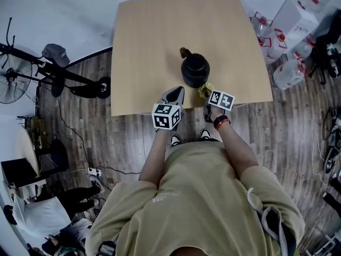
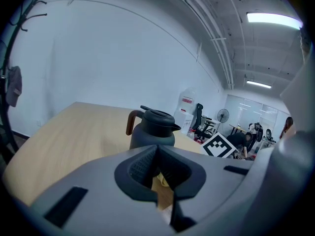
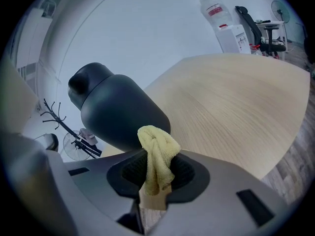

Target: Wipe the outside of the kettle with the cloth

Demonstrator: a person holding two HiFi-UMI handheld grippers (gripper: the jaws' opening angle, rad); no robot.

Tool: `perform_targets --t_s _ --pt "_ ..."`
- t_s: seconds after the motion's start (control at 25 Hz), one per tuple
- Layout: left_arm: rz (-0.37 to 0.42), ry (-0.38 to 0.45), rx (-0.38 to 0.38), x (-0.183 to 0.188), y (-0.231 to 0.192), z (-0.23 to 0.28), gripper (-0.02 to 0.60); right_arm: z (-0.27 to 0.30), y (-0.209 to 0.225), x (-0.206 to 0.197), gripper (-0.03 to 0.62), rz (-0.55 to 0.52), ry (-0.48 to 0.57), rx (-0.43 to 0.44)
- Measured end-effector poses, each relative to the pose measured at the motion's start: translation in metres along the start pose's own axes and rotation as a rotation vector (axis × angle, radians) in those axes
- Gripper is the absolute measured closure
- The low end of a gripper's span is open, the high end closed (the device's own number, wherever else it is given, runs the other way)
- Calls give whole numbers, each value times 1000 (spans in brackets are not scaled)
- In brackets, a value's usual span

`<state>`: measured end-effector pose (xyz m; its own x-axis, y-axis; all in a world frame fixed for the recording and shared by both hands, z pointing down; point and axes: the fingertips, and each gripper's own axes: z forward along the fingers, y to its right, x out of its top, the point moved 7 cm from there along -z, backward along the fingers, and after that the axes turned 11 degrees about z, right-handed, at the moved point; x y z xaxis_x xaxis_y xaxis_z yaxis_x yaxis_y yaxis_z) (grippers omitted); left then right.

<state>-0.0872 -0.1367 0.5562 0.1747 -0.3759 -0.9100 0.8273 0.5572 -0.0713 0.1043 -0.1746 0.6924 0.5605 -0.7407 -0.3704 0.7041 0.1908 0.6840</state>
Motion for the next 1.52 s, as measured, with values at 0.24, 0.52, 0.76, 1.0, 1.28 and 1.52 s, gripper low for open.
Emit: perform_targets --t_s 0.24,0.52,0.76,1.0,1.28,1.52 --pt "-3 -1 10 1 5 10 557 -3 10 19 490 -66 16 -36" --pt "-9 -7 16 3 2 19 557 1 11 46 491 -128 24 -49" --pt "-16 -12 33 4 2 28 557 10 17 68 491 -143 14 -44" --pt "-20 -30 39 4 -6 31 557 26 12 94 491 -215 1 -42" --pt "-34 -58 87 -3 -10 34 557 49 12 127 491 -250 -41 23" --pt "-51 -65 119 -2 -28 28 557 71 -6 140 491 -221 -72 96"
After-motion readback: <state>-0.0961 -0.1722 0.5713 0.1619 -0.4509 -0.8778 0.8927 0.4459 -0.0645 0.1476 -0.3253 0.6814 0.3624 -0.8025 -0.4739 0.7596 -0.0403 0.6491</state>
